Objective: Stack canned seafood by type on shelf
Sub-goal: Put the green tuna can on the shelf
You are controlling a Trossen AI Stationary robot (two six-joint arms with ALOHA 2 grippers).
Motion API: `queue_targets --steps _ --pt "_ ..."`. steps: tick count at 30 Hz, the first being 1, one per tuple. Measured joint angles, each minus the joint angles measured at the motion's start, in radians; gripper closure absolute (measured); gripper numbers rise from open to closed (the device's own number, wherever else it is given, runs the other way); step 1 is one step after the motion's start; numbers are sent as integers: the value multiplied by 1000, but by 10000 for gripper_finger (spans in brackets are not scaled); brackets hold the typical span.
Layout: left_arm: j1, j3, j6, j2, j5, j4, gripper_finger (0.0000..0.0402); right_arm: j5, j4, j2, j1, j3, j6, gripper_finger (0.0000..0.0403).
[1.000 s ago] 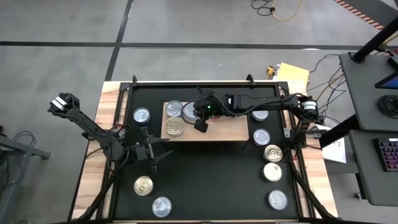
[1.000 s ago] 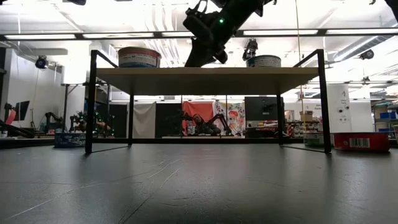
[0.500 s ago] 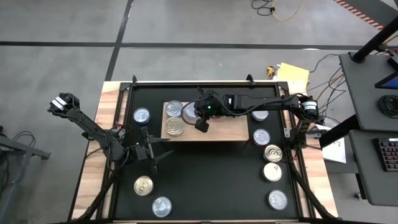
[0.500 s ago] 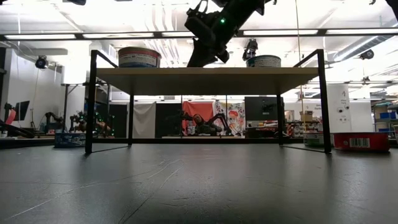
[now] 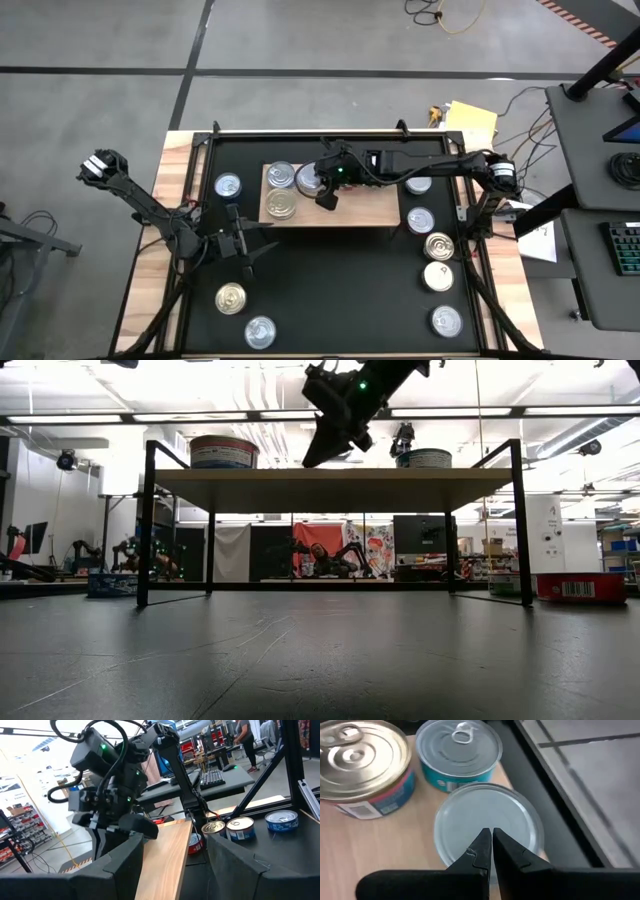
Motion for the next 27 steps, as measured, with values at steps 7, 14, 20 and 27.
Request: queue_targets --steps 7,14,20,27 --pt "-2 0 -23 0 0 0 198 26 -30 -54 1 0 -14 394" --pt "-9 0 -146 17 39 -41 198 25 -121 -125 62 2 21 394" --pt "-27 0 -245 58 83 -37 198 58 -189 -145 181 -1 65 394" --pt "-71 66 -303 131 87 -62 198 205 -226 -153 353 -4 115 394"
